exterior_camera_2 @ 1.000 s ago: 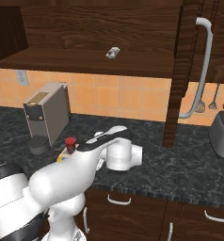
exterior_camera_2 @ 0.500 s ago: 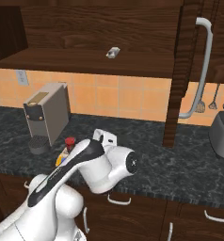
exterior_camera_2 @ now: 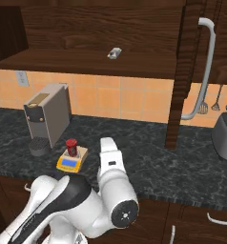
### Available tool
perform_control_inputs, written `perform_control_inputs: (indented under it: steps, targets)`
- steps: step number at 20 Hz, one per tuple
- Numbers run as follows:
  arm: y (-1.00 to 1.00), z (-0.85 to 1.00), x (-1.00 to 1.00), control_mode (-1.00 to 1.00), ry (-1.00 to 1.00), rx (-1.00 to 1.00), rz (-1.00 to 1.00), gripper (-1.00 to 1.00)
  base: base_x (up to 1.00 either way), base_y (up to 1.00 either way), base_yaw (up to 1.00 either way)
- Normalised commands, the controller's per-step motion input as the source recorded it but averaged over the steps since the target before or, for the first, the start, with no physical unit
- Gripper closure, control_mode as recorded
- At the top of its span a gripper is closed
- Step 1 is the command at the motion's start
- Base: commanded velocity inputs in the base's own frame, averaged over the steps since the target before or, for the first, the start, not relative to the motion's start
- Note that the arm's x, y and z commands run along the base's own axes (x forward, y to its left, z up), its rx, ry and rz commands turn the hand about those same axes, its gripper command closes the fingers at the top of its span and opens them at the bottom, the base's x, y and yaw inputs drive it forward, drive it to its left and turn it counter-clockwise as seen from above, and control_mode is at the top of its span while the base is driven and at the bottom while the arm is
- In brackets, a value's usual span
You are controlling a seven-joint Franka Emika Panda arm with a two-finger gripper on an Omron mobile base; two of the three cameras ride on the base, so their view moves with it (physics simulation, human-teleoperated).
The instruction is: Pick the yogurt and place it on the digital scale for weighing, and close the cabinet.
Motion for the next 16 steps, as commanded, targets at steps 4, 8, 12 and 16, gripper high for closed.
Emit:
perform_control_inputs:
  steps: [4, 8, 12, 16]
  targets:
    - [-1.0, 0.71, -0.78, -1.0, -0.28, -0.19, -0.12, -1.0, 0.0, 0.0, 0.0]
    - [-0.99, 0.51, -0.81, -1.0, -0.24, -0.18, -0.13, -1.0, 0.0, 0.0, 0.0]
    - [-0.87, 0.33, -0.8, -1.0, -0.17, -0.2, -0.19, -1.0, 0.0, 0.0, 0.0]
    - [-0.87, 0.27, -0.83, -1.0, -0.17, -0.19, -0.23, -1.0, 0.0, 0.0, 0.0]
